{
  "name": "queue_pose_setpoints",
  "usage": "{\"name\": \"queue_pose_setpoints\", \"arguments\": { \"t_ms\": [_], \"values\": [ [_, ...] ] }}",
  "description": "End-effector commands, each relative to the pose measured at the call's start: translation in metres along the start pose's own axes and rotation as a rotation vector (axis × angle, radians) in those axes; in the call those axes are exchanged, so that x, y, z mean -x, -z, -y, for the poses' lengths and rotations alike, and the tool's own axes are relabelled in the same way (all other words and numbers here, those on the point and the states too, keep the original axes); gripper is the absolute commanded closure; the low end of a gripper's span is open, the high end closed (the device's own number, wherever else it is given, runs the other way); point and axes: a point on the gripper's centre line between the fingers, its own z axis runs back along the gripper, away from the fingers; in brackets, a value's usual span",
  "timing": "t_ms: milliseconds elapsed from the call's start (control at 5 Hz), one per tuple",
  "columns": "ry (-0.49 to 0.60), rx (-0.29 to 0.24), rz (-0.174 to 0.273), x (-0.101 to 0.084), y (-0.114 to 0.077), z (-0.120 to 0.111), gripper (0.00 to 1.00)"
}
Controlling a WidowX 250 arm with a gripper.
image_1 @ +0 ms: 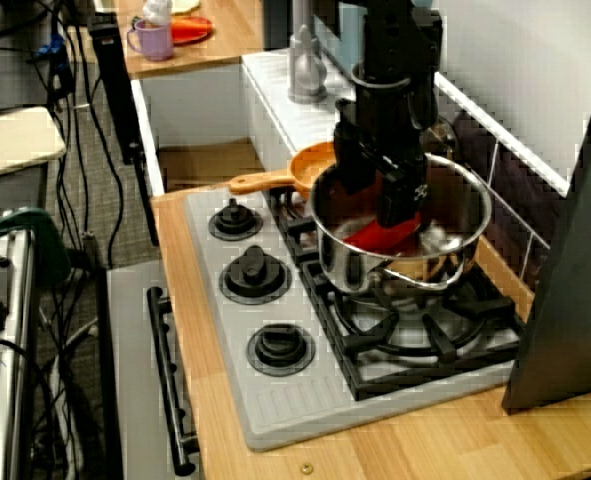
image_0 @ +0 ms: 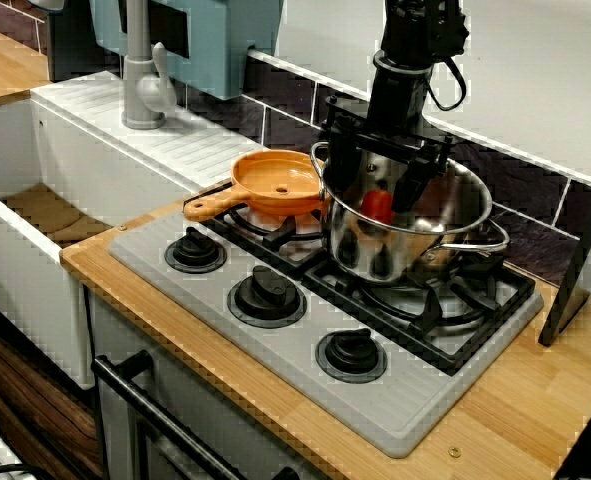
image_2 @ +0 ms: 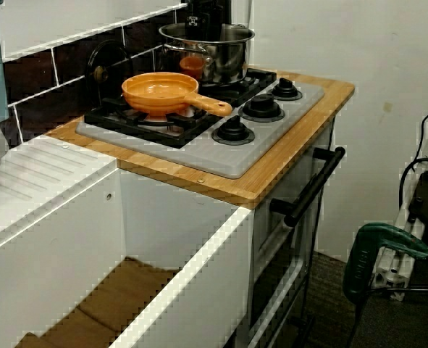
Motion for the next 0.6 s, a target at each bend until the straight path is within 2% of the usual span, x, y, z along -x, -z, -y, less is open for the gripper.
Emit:
{"name": "queue_pose_setpoints", "arguments": {
  "t_ms": [0, 400],
  "values": [
    [-0.051, 0.045, 0.06, -0.014, -0.009, -0.009, 0.0],
    [-0.055, 0.043, 0.045, -0.011, 0.004, -0.007, 0.0]
  ]
}}
